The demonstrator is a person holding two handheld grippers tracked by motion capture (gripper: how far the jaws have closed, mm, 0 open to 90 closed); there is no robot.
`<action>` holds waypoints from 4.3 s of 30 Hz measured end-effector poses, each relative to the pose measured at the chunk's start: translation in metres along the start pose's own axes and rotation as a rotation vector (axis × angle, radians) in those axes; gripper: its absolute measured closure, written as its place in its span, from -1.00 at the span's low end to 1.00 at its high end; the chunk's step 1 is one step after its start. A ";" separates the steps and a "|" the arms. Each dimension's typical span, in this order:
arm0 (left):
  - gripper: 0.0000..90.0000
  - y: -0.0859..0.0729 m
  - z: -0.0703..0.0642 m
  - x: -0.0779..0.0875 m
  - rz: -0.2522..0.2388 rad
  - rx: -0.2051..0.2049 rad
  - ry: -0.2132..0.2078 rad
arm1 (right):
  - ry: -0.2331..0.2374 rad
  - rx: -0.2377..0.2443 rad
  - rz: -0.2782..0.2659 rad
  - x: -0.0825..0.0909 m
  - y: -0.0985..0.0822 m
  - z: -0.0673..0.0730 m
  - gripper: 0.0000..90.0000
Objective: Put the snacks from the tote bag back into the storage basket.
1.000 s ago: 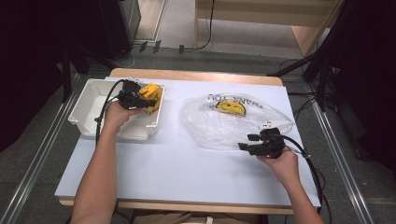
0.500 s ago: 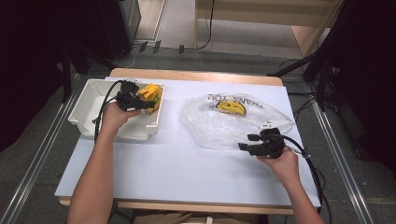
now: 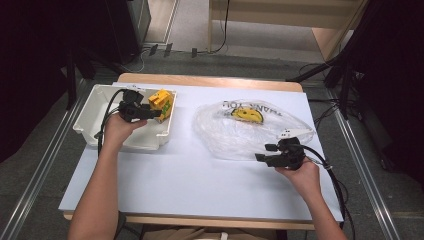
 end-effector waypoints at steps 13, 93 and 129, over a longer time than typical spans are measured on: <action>0.36 -0.008 -0.004 0.015 0.004 -0.021 -0.033 | -0.002 0.002 -0.001 0.000 0.000 0.000 -0.13; 1.00 -0.013 0.001 -0.020 0.008 0.042 -0.012 | -0.009 0.031 -0.009 0.002 0.000 0.003 -0.10; 0.98 -0.011 0.022 -0.024 -0.043 0.117 0.020 | -0.012 0.029 -0.001 0.000 -0.001 0.003 -0.09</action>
Point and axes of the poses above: each handheld gripper's, and its own axes: x roughly backward along the jaws, y roughly out of its top, z roughly to its left, the point moved 2 cm from there along -x, roughly forward along the jaws
